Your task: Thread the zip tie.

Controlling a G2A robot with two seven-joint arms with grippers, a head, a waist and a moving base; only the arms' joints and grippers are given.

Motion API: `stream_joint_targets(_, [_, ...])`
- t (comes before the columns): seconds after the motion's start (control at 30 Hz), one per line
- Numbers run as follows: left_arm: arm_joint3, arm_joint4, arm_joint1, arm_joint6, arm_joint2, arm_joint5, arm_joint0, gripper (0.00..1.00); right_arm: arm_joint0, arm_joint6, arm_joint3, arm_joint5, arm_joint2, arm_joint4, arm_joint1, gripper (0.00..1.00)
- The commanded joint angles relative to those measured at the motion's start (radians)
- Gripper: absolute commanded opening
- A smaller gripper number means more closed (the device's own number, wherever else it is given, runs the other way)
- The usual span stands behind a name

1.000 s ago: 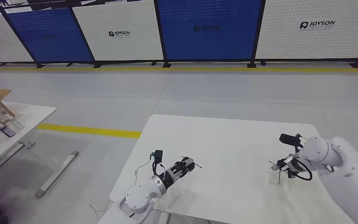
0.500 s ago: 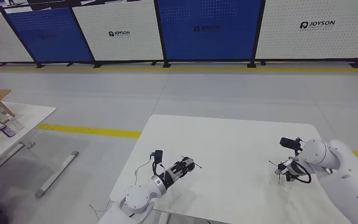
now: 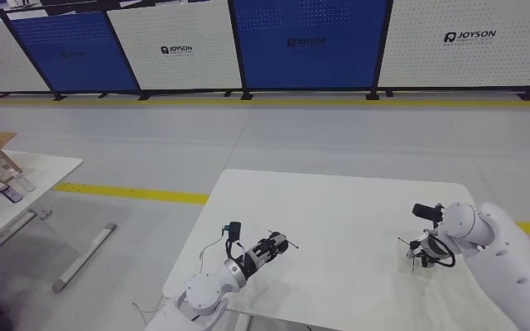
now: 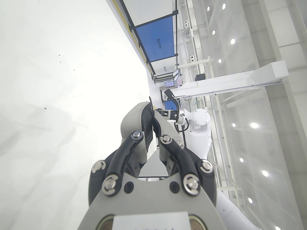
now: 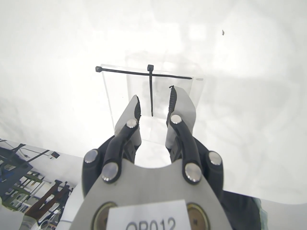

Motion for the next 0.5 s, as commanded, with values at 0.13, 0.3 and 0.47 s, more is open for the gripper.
stream_joint_targets(0.13, [0.000,0.000,0.000,0.000,0.000,0.000,0.000,0.00,0.015,0.000,0.036,0.000,-0.009,-0.004,-0.016,0.26])
stream_joint_targets(0.3, [0.000,0.000,0.000,0.000,0.000,0.000,0.000,0.00,0.025,0.000,0.058,0.000,-0.016,-0.010,-0.027,0.28])
stream_joint_targets(0.47, [0.000,0.000,0.000,0.000,0.000,0.000,0.000,0.00,0.032,0.000,0.075,0.000,-0.020,-0.015,-0.036,0.24])
